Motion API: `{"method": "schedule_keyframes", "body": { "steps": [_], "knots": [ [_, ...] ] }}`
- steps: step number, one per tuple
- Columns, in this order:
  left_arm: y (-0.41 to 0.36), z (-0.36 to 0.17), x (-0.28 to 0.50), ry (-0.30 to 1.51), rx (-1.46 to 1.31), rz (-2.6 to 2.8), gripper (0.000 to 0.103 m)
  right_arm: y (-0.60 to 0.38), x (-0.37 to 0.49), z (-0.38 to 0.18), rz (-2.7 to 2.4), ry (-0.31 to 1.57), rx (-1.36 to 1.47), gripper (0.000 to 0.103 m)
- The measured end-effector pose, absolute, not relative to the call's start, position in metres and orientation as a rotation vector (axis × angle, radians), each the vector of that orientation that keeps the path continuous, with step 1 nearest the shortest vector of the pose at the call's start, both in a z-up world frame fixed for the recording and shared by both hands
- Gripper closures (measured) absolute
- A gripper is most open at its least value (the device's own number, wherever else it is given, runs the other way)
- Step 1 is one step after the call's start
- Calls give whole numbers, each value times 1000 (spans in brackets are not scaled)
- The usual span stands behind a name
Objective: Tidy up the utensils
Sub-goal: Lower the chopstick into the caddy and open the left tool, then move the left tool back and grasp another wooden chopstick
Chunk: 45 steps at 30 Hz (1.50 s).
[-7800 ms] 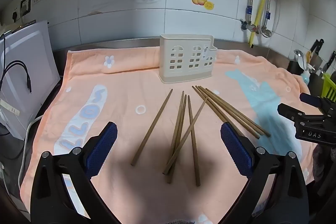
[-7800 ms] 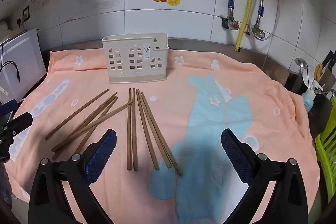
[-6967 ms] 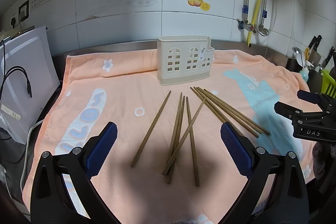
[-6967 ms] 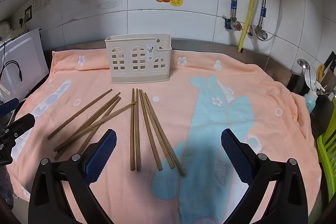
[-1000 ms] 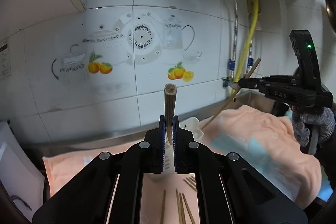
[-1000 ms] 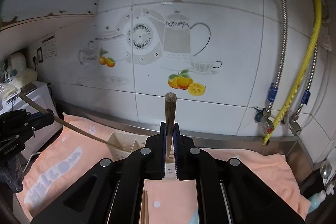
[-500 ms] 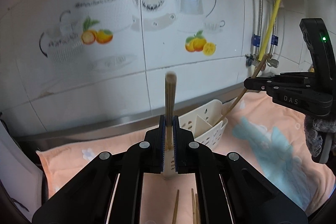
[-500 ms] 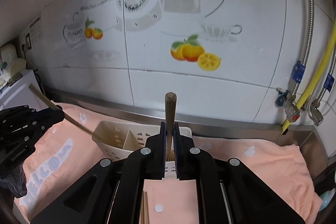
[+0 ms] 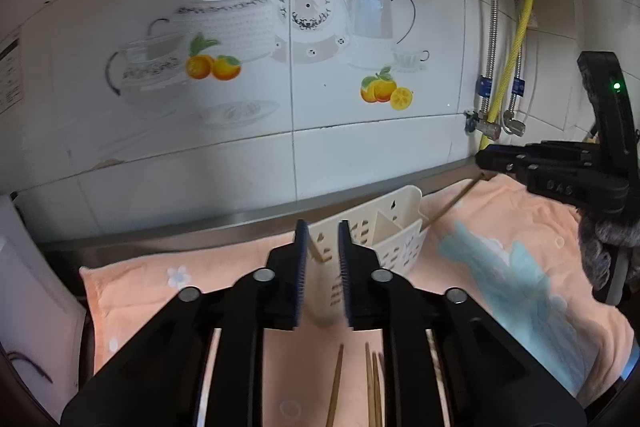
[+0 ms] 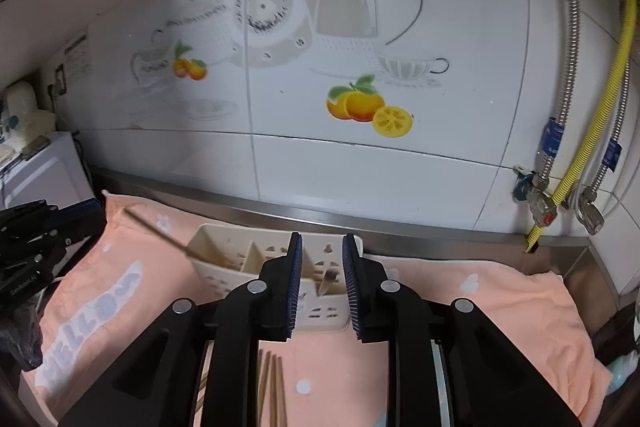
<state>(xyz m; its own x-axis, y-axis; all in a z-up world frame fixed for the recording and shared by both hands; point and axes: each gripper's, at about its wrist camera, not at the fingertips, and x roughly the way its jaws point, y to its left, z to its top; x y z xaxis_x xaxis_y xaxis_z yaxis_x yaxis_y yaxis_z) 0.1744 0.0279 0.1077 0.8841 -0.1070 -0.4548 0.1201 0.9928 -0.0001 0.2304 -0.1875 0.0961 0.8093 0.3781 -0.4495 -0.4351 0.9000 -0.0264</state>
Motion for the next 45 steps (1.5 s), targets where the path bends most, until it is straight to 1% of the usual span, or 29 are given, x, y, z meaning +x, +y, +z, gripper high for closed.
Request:
{"method": "schedule_keyframes", "body": {
  "steps": [8, 17, 26, 34, 45],
  "knots": [
    [44, 70, 127, 538, -4, -106, 84, -188, 175, 66, 468, 452, -165, 77],
    [53, -6, 86, 696, -24, -107, 84, -189, 121, -8, 471, 510, -188, 76],
    [56, -68, 68, 822, -64, -112, 84, -202, 100, -69, 434, 611, -148, 76],
    [52, -89, 74, 869, -64, -111, 84, -213, 98, -97, 407, 675, -122, 76],
    [52, -97, 79, 894, -61, -105, 84, -219, 102, -118, 387, 729, -117, 76]
  ]
}}
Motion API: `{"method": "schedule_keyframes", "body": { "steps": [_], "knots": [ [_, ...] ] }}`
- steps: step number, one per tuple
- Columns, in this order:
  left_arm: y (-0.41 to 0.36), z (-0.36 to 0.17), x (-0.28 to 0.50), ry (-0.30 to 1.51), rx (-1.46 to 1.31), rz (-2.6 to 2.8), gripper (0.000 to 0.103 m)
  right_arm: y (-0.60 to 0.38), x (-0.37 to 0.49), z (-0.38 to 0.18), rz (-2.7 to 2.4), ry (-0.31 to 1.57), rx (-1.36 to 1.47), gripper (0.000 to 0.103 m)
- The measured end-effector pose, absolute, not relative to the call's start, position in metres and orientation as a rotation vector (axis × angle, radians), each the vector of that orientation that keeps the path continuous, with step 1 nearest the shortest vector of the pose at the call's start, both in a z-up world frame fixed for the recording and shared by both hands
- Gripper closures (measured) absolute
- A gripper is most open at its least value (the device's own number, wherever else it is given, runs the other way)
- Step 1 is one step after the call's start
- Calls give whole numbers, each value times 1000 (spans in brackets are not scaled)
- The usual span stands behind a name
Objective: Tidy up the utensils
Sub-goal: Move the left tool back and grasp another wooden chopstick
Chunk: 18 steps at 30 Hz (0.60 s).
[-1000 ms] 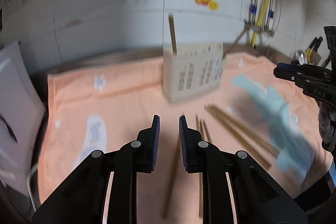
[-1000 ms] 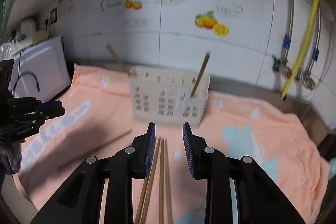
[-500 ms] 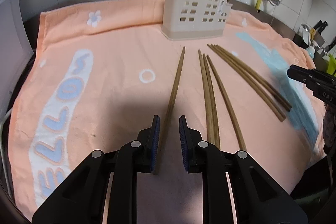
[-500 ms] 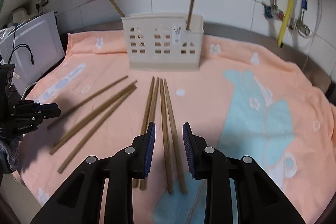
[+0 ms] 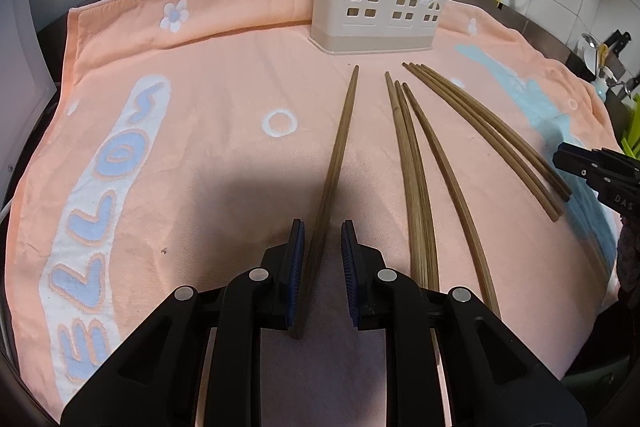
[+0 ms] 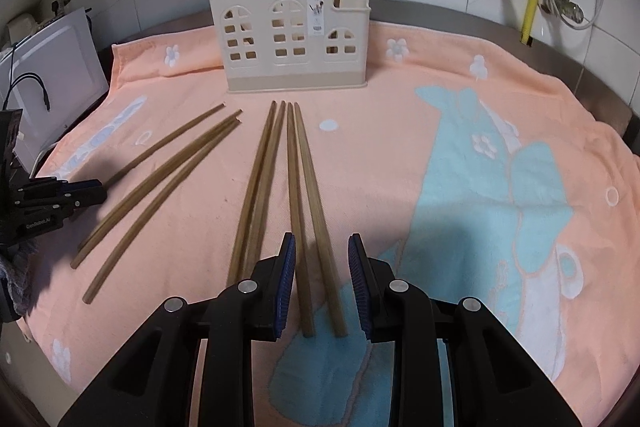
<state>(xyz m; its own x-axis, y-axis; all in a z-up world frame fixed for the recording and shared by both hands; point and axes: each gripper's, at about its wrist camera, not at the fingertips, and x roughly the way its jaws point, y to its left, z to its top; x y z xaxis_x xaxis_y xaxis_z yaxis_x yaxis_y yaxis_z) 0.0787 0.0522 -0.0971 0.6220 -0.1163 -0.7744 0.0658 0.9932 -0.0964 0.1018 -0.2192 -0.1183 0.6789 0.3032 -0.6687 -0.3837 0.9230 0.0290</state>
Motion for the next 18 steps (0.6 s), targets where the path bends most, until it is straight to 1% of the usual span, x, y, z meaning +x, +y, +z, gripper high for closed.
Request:
{"method": "schedule_keyframes", "body": {
  "steps": [8, 18],
  "knots": [
    [47, -98, 78, 892, -25, -84, 84, -220, 103, -130, 393, 759, -115, 76],
    [46, -98, 76, 893, -22, -84, 85, -227, 108, -126, 393, 758, -83, 76]
  ]
}}
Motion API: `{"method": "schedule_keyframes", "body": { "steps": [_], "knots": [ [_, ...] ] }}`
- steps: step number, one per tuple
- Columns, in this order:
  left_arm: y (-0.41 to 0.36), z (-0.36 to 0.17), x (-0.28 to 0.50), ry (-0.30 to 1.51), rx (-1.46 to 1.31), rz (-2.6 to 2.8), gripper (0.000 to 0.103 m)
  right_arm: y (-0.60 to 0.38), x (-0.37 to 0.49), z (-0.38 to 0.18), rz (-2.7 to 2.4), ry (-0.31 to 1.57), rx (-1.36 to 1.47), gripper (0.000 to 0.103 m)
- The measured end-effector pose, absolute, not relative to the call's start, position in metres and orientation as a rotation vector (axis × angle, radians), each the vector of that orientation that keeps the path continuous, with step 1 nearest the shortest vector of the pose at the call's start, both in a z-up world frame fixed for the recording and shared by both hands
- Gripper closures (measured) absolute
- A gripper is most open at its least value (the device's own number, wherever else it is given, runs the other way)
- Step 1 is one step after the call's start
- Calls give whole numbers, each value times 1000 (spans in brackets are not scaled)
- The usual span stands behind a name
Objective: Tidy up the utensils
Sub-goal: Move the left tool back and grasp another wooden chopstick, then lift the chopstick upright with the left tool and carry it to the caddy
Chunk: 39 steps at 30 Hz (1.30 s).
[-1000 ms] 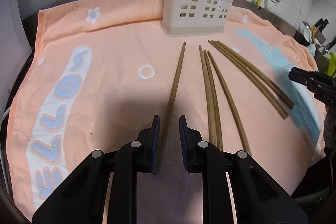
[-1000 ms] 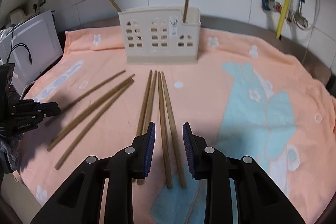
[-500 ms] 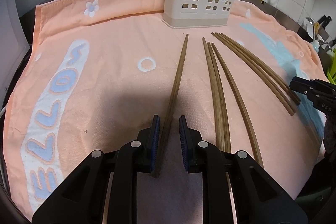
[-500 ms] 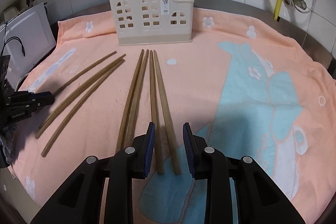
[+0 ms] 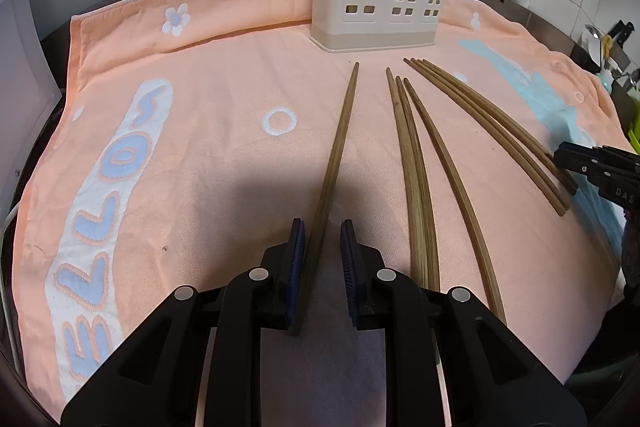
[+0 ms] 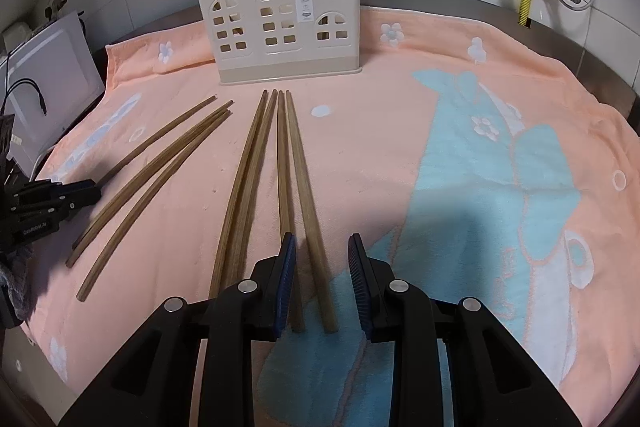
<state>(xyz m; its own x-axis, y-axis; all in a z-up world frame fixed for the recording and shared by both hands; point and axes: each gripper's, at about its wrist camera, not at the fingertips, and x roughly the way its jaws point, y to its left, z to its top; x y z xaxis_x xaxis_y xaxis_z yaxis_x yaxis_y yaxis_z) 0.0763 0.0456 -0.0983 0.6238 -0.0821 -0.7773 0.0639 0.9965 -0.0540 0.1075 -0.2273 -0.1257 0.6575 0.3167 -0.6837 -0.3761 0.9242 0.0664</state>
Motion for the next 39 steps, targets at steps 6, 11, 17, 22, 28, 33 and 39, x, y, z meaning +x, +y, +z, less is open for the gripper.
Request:
{"method": "schedule_keyframes", "body": {
  "steps": [6, 11, 17, 22, 28, 33, 39],
  "knots": [
    [44, -99, 74, 894, -10, -91, 85, -226, 112, -130, 393, 775, -99, 80],
    [42, -100, 75, 893, -11, -97, 85, -222, 113, -133, 393, 778, -113, 84],
    [39, -101, 79, 888, 1, -103, 85, -222, 111, -134, 383, 766, -126, 90],
    [44, -99, 80, 889, -46, -90, 96, -221, 109, -135, 381, 758, -131, 95],
    [47, -85, 74, 849, -61, -91, 97, -222, 99, -120, 384, 718, -131, 96],
    [48, -62, 67, 795, -78, -110, 97, -223, 92, -96, 393, 655, -120, 96],
    [43, -30, 60, 709, -78, -129, 98, -221, 84, -62, 414, 565, -102, 96]
  ]
}}
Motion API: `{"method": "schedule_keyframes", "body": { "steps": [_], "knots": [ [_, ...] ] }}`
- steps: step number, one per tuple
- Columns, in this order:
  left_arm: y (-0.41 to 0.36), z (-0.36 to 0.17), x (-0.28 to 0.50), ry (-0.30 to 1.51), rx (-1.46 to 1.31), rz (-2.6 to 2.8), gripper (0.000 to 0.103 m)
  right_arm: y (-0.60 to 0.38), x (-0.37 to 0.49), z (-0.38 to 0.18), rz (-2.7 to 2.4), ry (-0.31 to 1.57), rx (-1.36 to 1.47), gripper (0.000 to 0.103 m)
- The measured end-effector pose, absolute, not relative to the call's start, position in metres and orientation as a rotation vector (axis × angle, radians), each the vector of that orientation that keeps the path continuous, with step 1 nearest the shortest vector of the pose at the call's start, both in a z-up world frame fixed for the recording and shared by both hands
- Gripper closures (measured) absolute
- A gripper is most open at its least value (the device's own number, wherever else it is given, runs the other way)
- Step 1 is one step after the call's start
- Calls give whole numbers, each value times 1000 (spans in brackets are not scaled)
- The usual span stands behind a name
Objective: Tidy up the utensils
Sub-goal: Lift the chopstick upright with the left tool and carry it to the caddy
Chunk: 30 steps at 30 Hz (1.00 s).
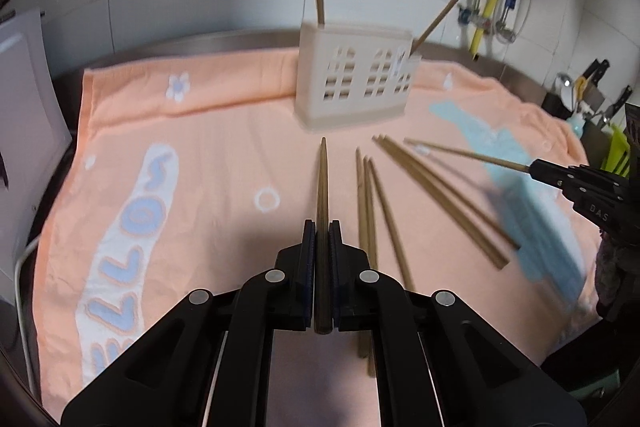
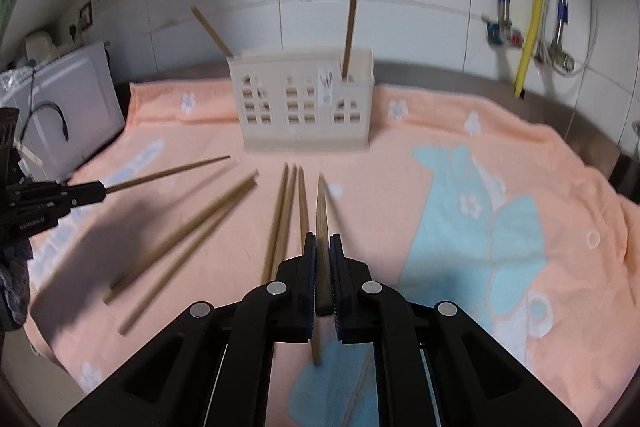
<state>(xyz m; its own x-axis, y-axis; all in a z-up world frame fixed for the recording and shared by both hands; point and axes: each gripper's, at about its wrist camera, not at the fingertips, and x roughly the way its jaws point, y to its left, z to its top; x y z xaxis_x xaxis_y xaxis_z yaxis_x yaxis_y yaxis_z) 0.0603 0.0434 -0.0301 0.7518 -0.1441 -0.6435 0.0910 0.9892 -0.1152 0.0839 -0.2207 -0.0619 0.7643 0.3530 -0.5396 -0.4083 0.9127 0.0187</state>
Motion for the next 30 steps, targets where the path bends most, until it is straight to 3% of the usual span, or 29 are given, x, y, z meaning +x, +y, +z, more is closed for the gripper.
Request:
{"method": "schedule_keyframes", "body": {
  "steps": [11, 30],
  "knots": [
    [35, 4, 67, 667, -89, -200, 98, -210, 91, -13, 456, 474, -82, 96],
    [32, 12, 77, 719, -30, -208, 97, -200, 100, 1, 466, 451, -131, 96]
  ]
}}
